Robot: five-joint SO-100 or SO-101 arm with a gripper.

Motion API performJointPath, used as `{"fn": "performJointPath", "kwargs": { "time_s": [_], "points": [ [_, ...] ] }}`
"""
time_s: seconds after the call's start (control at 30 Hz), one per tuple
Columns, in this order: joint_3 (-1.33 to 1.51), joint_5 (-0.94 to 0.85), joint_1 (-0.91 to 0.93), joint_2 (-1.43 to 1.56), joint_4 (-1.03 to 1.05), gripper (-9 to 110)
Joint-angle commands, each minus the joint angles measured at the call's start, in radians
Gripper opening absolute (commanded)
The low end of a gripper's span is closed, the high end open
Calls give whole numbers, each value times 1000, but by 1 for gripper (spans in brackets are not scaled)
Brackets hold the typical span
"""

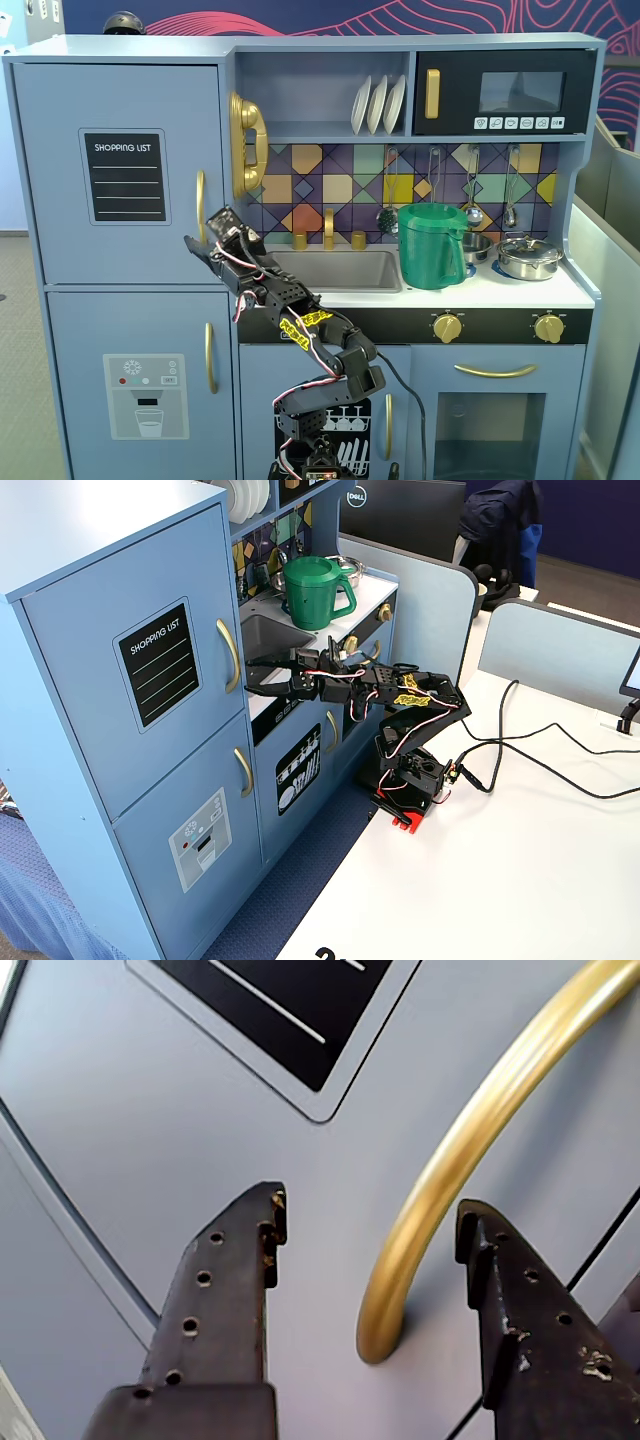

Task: Open the left cabinet door

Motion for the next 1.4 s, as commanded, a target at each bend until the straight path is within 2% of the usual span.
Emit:
{"fn": "performJointPath", "kwargs": {
  "time_s": [0.0,0.23,0.9,1.37],
  "points": [
    [-97,104,32,0,26,14],
    [-117,230,51,-15,58,13],
    [-169,236,2,-199,-41,11],
    [-71,-32,-210,-141,-95,11]
  ]
}}
